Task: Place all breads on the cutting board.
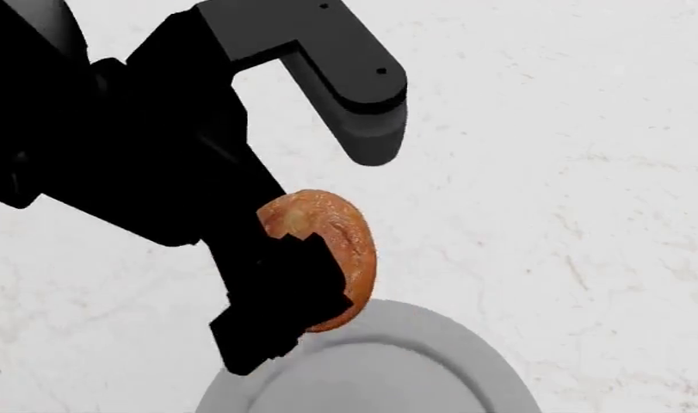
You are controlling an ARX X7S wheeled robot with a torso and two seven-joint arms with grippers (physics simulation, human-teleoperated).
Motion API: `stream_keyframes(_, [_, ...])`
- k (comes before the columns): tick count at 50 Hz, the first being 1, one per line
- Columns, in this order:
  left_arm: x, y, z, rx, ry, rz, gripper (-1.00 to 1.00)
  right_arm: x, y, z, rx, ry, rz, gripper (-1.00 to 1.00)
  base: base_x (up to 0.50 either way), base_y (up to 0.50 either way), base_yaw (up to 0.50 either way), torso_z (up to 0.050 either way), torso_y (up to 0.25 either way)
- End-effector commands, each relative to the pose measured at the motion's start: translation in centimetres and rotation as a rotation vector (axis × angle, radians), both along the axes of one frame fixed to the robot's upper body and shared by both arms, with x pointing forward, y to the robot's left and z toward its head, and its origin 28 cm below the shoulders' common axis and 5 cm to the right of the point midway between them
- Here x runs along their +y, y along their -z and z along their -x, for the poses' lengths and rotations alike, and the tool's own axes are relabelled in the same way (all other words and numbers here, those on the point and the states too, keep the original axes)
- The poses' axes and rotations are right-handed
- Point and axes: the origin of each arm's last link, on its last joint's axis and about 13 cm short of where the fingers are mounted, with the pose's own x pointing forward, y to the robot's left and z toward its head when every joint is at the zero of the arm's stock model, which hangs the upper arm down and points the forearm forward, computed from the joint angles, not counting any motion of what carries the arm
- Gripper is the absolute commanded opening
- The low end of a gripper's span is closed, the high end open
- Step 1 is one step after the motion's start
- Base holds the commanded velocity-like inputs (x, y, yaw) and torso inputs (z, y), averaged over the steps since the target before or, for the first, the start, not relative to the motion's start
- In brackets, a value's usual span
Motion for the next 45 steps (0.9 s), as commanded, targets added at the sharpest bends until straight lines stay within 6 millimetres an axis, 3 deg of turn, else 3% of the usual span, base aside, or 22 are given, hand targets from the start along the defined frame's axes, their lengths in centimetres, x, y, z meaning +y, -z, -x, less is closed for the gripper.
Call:
stream_keyframes(1, [4.4, -5.1, 1.4, -0.123, -0.114, 0.055, -1.00, -0.1, 0.1, -0.3, -0.015, -0.013, -0.018, 1.00, 0.00, 0.00, 0.00, 0.000, 0.000])
stream_keyframes(10, [8.0, -8.4, 2.3, -0.207, -0.224, 0.150, -1.00, 0.3, 0.3, -0.8, -0.011, -0.022, -0.020, 1.00, 0.00, 0.01, 0.00, 0.000, 0.000])
stream_keyframes(21, [11.5, -8.9, 2.0, -0.271, -0.394, 0.164, -1.00, 0.9, 0.4, -1.2, -0.016, -0.042, -0.039, 1.00, 0.00, 0.01, 0.00, 0.000, 0.000])
stream_keyframes(34, [14.2, -9.2, 0.6, -0.328, -0.566, 0.097, -1.00, 1.0, 0.2, -1.1, -0.025, -0.038, -0.033, 1.00, 0.00, 0.01, 0.00, 0.000, 0.000])
stream_keyframes(45, [17.3, -12.7, 0.7, -0.359, -0.677, 0.174, -1.00, 1.5, 0.3, -1.8, -0.019, -0.058, -0.035, 1.00, 0.00, 0.01, 0.00, 0.000, 0.000])
